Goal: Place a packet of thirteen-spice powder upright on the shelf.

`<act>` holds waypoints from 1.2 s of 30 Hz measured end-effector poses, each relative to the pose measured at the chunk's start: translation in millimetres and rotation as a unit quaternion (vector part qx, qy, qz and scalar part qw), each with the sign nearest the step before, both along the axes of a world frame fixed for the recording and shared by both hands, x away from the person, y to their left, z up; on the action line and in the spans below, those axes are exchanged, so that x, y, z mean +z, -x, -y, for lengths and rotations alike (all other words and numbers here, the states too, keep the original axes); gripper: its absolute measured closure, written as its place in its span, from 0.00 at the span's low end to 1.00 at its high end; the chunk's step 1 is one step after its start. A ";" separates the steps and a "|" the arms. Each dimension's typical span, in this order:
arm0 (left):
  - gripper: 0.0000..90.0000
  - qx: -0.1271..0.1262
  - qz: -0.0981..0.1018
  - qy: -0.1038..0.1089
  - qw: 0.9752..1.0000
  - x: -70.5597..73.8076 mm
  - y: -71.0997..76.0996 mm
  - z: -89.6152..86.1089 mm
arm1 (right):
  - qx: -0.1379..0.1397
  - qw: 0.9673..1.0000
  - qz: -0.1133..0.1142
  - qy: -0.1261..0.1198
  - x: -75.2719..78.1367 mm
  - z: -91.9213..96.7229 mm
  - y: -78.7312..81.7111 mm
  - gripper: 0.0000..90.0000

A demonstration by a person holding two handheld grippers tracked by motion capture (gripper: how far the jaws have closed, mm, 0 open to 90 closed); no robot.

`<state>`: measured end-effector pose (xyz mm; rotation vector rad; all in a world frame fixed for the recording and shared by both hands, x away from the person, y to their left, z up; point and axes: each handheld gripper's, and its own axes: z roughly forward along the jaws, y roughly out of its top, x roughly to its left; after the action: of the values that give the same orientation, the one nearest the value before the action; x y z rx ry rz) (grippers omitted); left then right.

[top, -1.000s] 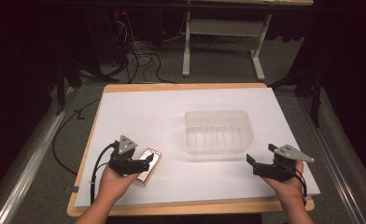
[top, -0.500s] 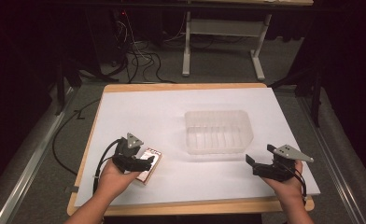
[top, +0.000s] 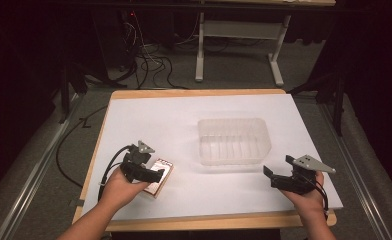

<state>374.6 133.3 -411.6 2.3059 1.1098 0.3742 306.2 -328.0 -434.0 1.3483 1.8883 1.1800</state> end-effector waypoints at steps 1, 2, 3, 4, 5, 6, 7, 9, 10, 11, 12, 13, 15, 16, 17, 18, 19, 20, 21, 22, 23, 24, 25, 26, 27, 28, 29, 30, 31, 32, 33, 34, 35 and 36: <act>0.19 0.000 -0.005 -0.005 1.000 -0.7 -1.3 -0.2 | 0.000 1.000 -0.001 0.000 0.0 -0.1 0.1 0.07; 0.19 0.000 -0.005 -0.005 1.000 -0.7 -1.3 -0.2 | 0.000 1.000 -0.001 0.000 0.0 -0.2 0.1 0.07; 0.19 -0.001 -0.010 -0.007 1.000 -0.6 -1.7 -0.1 | 0.000 1.000 -0.001 0.000 0.0 -0.2 0.1 0.07; 0.19 -0.004 -0.014 -0.012 1.000 -0.5 -2.2 0.8 | 0.000 1.000 -0.001 0.000 0.0 -0.3 0.1 0.07; 0.19 -0.004 -0.014 -0.012 1.000 -0.5 -2.2 0.8 | 0.000 1.000 -0.002 0.000 -0.1 -0.3 0.2 0.07; 0.19 -0.006 -0.016 -0.016 1.000 -0.1 -2.5 1.3 | 0.000 1.000 -0.002 0.000 -0.1 -0.3 0.2 0.07; 0.19 -0.007 -0.018 -0.019 1.000 0.2 -2.9 2.0 | 0.000 1.000 -0.002 0.000 -0.2 -0.2 0.1 0.08; 0.19 -0.008 -0.026 -0.024 0.999 0.1 -4.6 3.3 | 0.000 1.000 -0.003 -0.001 -0.3 -0.1 0.0 0.08; 0.18 -0.009 -0.032 -0.028 0.999 -0.1 -5.6 4.1 | 0.000 1.000 -0.004 -0.003 -0.4 -0.3 0.0 0.08; 0.18 -0.009 -0.042 -0.034 0.998 -0.7 -7.5 5.6 | 0.000 1.000 -0.004 -0.003 -0.5 -0.3 -0.1 0.08; 0.18 -0.009 -0.042 -0.034 0.998 -0.7 -7.5 5.6 | 0.000 1.000 -0.004 -0.003 -0.5 -0.3 -0.1 0.08; 0.18 -0.009 -0.045 -0.041 0.998 -1.2 -8.2 6.6 | 0.000 1.000 -0.005 -0.002 -0.6 -0.2 -0.1 0.08; 0.18 -0.012 -0.053 -0.056 0.997 -2.4 -9.5 9.2 | 0.000 1.000 -0.005 -0.001 -0.7 -0.4 0.0 0.08; 0.18 -0.013 -0.061 -0.065 0.996 -3.3 -10.2 11.6 | 0.000 1.000 -0.005 -0.001 -0.6 -0.4 0.0 0.08; 0.17 -0.014 -0.064 -0.068 0.996 -3.5 -10.6 12.9 | 0.000 1.000 -0.005 -0.002 -0.6 -0.3 0.0 0.08; 0.17 -0.017 -0.068 -0.071 0.995 -3.7 -11.0 14.0 | 0.000 1.000 -0.006 -0.003 -0.7 -0.3 0.1 0.08; 0.17 -0.019 -0.074 -0.074 0.994 -3.9 -11.5 15.3 | -0.001 1.000 -0.007 -0.003 -0.8 -0.2 0.0 0.08; 0.16 -0.020 -0.081 -0.075 0.994 -4.1 -12.2 16.3 | -0.001 1.000 -0.007 -0.003 -0.9 -0.1 0.0 0.08; 0.15 -0.020 -0.081 -0.075 0.994 -4.1 -12.2 16.3 | -0.001 1.000 -0.007 -0.003 -0.9 0.0 -0.1 0.08; 0.15 -0.021 -0.086 -0.078 0.993 -4.2 -13.1 17.2 | -0.002 1.000 -0.007 -0.002 -0.9 0.0 -0.1 0.08; 0.15 -0.022 -0.093 -0.081 0.992 -4.5 -13.9 18.1 | -0.002 1.000 -0.007 -0.002 -0.9 0.0 -0.1 0.08; 0.14 -0.021 -0.097 -0.084 0.991 -5.0 -14.8 18.9 | -0.003 1.000 -0.008 -0.003 -0.7 0.1 0.0 0.08; 0.14 -0.020 -0.101 -0.087 0.991 -5.5 -15.4 19.8 | -0.003 1.000 -0.007 -0.003 -0.6 0.1 0.0 0.08; 0.13 -0.022 -0.106 -0.093 0.990 -5.7 -16.0 20.7 | -0.003 1.000 -0.007 -0.003 -0.5 0.2 0.0 0.08; 0.13 -0.023 -0.118 -0.097 0.988 -6.5 -17.8 22.5 | -0.004 1.000 -0.007 -0.004 -0.5 0.1 0.1 0.08; 0.13 -0.023 -0.118 -0.097 0.988 -6.5 -17.8 22.5 | -0.003 1.000 -0.007 -0.003 -0.6 0.1 0.0 0.08; 0.13 -0.025 -0.125 -0.103 0.986 -6.9 -18.7 23.2 | -0.004 1.000 -0.008 -0.003 -0.7 0.1 0.0 0.08; 0.13 -0.029 -0.135 -0.114 0.984 -8.1 -19.6 25.8 | -0.004 1.000 -0.008 -0.002 -0.8 0.2 -0.1 0.08; 0.13 -0.029 -0.135 -0.114 0.984 -8.1 -19.6 25.8 | -0.004 1.000 -0.009 -0.002 -0.9 0.3 -0.2 0.08; 0.13 -0.033 -0.142 -0.121 0.982 -8.6 -20.1 27.0 | -0.004 1.000 -0.009 -0.002 -0.9 0.3 -0.2 0.08; 0.14 -0.035 -0.149 -0.125 0.980 -9.6 -20.2 28.4 | -0.004 1.000 -0.008 0.002 -1.2 0.4 -0.2 0.09; 0.14 -0.035 -0.152 -0.130 0.979 -10.7 -20.3 29.7 | -0.004 1.000 -0.008 0.002 -1.2 0.4 -0.2 0.09; 0.14 -0.036 -0.160 -0.138 0.977 -13.0 -20.9 31.8 | -0.004 1.000 -0.010 0.001 -1.3 0.4 -0.4 0.09; 0.14 -0.036 -0.160 -0.138 0.977 -13.0 -20.9 31.8 | -0.004 1.000 -0.009 0.002 -1.4 0.6 -0.7 0.09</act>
<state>395.5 101.6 -424.7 2.7157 1.1820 0.1375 306.8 -328.7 -435.4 1.3676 1.8948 1.1646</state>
